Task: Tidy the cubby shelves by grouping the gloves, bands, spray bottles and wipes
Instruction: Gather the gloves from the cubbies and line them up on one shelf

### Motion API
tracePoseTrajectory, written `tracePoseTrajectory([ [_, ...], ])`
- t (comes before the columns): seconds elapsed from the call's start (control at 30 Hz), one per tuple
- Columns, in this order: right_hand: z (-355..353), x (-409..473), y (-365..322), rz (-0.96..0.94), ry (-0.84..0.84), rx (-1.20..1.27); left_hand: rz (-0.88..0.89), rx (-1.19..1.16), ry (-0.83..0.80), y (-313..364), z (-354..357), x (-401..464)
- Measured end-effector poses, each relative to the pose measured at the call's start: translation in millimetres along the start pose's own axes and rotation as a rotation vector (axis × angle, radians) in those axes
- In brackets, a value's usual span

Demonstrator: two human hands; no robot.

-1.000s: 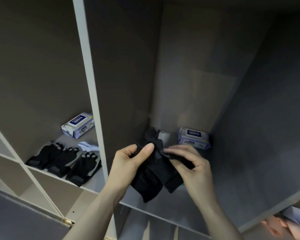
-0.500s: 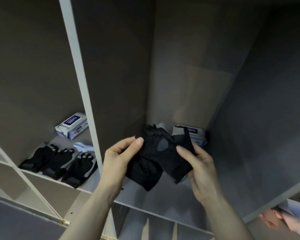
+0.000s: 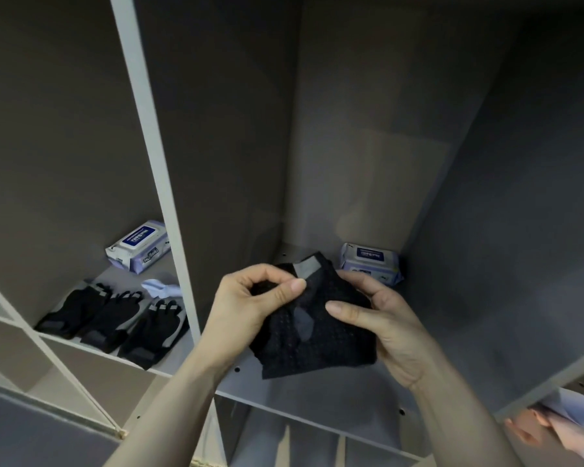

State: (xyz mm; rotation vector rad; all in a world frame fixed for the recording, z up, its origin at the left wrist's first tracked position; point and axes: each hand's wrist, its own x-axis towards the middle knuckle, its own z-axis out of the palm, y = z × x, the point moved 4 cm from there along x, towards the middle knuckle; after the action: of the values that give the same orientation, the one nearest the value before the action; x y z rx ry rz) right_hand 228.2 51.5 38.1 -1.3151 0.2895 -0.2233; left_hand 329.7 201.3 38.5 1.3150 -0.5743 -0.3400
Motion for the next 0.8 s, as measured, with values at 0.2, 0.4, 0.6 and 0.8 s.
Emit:
tracePoseTrajectory([
  [0.2,-7.2,-4.7,-8.1,-0.056,0.032,-0.003,-0.003,0.105,0.143,-6.1,-9.8,0.3],
  [0.4,-10.4,-5.5,-17.0,-0.258,0.124,-0.123,-0.163,0.031,0.082,-18.2,-10.1,-4.1],
  [0.6,-12.0,-9.7,-26.8,-0.478,0.25,-0.079,-0.329,-0.078,0.063,-30.5,-6.0,-7.6],
  [0.8,-4.0,-14.3,-14.3,-0.436,0.2,-0.075,-0.12,-0.209,0.092,-16.1,4.7,-1.6],
])
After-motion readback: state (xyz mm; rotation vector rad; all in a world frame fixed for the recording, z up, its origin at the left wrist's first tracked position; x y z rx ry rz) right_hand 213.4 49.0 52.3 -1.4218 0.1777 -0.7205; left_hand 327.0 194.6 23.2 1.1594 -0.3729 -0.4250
